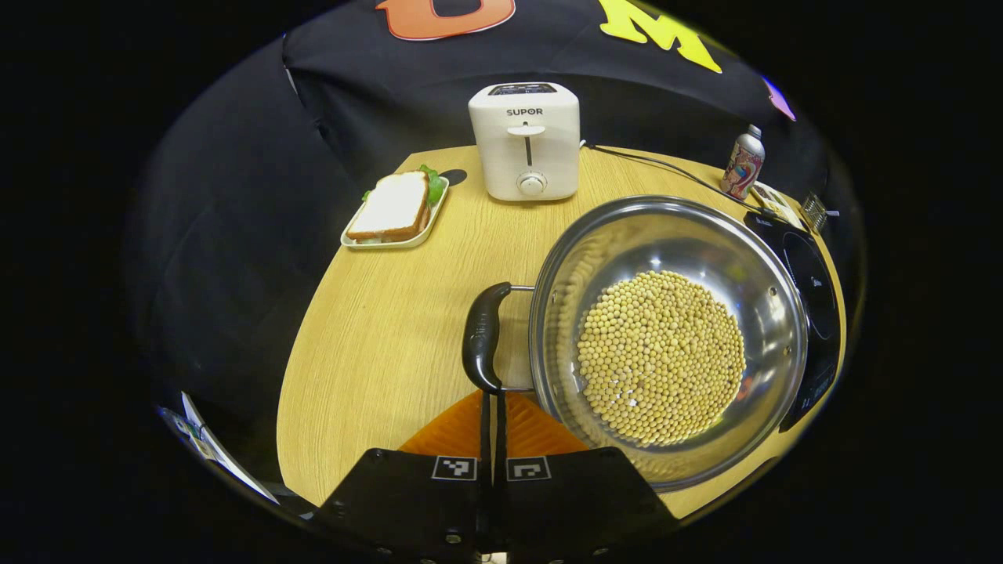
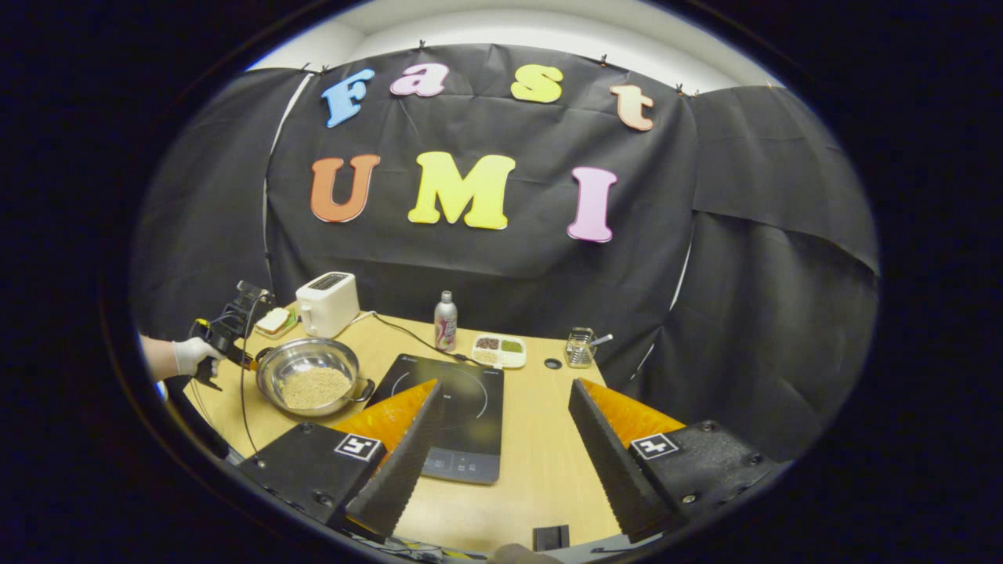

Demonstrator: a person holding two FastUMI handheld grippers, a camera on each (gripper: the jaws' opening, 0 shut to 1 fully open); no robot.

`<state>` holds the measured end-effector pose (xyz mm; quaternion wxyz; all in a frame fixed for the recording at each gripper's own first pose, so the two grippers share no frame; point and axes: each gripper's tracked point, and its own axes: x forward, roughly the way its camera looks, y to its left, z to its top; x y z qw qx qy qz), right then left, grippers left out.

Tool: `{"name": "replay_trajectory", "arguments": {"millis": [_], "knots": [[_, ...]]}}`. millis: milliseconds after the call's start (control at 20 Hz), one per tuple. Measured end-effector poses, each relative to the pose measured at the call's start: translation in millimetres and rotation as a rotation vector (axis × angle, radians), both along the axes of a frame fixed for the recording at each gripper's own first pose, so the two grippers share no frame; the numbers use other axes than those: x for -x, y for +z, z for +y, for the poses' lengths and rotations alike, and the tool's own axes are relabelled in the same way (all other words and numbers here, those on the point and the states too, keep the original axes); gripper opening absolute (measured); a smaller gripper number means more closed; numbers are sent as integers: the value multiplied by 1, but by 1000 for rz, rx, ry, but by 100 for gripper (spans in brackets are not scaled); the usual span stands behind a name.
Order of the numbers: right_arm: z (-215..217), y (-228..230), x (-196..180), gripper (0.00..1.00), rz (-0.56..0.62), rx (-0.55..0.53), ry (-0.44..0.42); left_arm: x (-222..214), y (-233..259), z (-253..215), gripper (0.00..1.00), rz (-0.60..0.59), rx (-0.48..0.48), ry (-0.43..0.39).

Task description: First push the handle of the pot to place it horizontally, then grasp the pot with both hands and set it on the induction cooktop.

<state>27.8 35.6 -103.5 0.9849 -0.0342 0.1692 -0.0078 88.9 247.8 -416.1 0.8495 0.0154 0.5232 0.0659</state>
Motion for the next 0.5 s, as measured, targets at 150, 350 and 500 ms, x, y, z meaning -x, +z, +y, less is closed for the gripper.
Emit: {"name": "replay_trajectory", "arguments": {"millis": [150,350,500], "knots": [[12,-6,-7,97,17,-13,14,0,0,0,0,-17,7,1],[40,-26,-30,100,63,-54,47,8,10,1,1,-97,17,-13],[72,-47,-53,97,109,-95,93,11,28,17,39,-181,-3,-17]]}}
